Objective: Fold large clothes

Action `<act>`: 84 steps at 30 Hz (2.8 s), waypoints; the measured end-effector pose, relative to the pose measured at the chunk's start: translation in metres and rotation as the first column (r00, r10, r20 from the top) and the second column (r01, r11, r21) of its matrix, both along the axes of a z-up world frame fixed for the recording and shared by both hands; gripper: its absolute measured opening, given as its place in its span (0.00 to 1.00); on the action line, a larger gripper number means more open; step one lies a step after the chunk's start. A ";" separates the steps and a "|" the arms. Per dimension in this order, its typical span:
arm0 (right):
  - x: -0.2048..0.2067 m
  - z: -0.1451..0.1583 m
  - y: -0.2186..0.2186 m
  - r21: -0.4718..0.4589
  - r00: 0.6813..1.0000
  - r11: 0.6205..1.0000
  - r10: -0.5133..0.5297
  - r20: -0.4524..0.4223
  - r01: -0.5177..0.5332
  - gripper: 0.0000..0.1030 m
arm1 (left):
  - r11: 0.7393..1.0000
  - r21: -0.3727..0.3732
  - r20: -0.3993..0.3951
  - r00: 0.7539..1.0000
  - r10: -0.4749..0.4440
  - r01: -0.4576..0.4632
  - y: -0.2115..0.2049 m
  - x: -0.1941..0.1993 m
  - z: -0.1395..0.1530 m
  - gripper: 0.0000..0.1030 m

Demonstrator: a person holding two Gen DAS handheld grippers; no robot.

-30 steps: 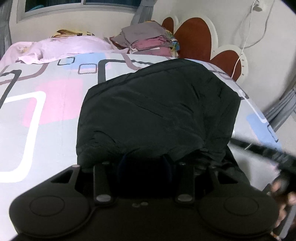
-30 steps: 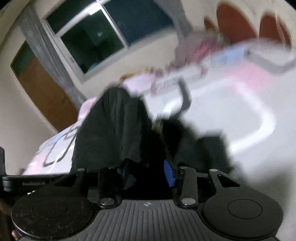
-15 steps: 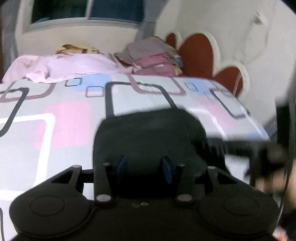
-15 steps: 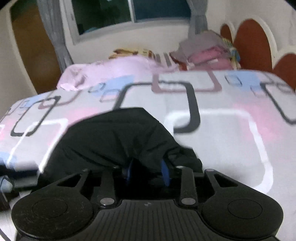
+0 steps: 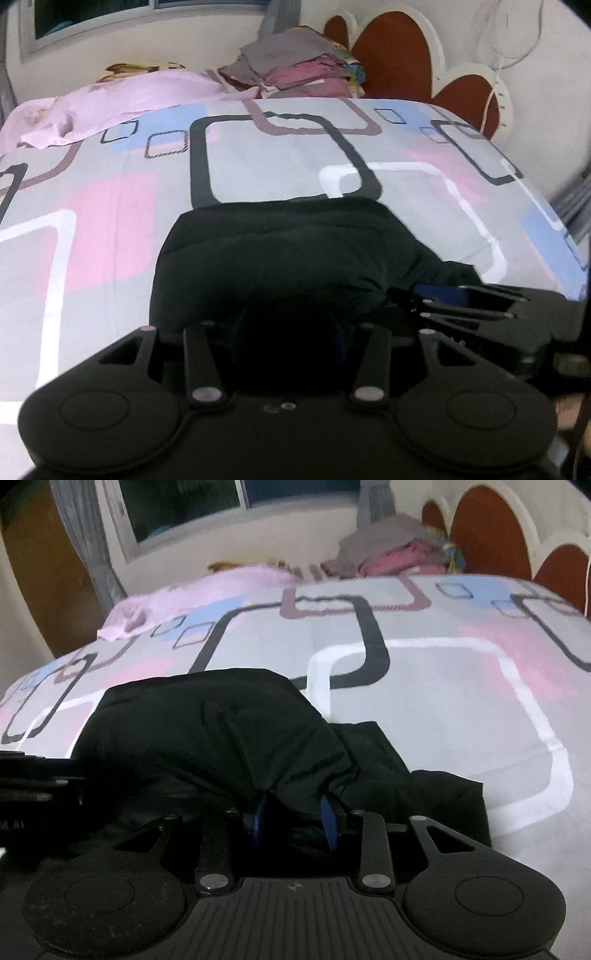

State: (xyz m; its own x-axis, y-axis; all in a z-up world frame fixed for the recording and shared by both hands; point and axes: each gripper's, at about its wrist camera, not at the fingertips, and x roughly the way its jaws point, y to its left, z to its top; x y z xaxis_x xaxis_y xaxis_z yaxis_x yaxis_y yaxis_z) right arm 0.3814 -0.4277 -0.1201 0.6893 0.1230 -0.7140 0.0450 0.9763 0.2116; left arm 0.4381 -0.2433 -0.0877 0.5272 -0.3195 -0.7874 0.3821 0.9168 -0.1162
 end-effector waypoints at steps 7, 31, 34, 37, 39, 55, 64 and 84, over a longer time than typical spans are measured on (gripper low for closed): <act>-0.001 0.007 0.005 -0.056 1.000 0.998 0.021 0.022 -0.020 0.29 | 0.998 0.045 -0.002 1.000 -0.031 0.031 -0.004 -0.001 0.009 0.45; -0.114 0.012 0.029 0.119 0.968 0.982 0.166 -0.187 -0.146 0.85 | 0.998 0.061 -0.052 0.998 -0.023 0.027 0.036 -0.132 -0.008 0.79; -0.112 0.021 0.029 0.127 0.966 0.982 0.165 -0.197 -0.141 0.86 | 0.997 0.061 -0.066 0.997 -0.044 0.049 0.036 -0.127 0.001 0.79; -0.127 0.058 0.020 0.080 0.979 0.986 0.157 -0.128 -0.148 0.84 | 0.999 -0.018 -0.044 0.998 -0.051 0.050 0.052 -0.132 0.028 0.73; -0.140 0.100 0.016 -0.011 0.986 0.986 0.165 0.034 -0.165 0.64 | 0.998 -0.050 0.031 0.999 -0.037 0.038 0.065 -0.134 0.051 0.70; 0.040 0.038 0.007 -0.104 0.959 0.984 0.114 -0.259 -0.145 0.28 | 0.997 0.008 -0.059 0.995 -0.078 0.079 -0.010 0.009 0.030 0.50; 0.035 0.037 -0.016 -0.046 0.971 0.993 0.100 -0.217 -0.112 0.28 | 0.991 0.086 -0.037 0.994 -0.100 0.102 -0.025 -0.004 0.032 0.55; -0.109 -0.038 -0.156 0.683 0.961 0.713 0.047 -0.274 0.160 0.99 | 0.917 -0.369 -0.209 0.975 0.077 -0.152 0.146 -0.088 0.004 1.00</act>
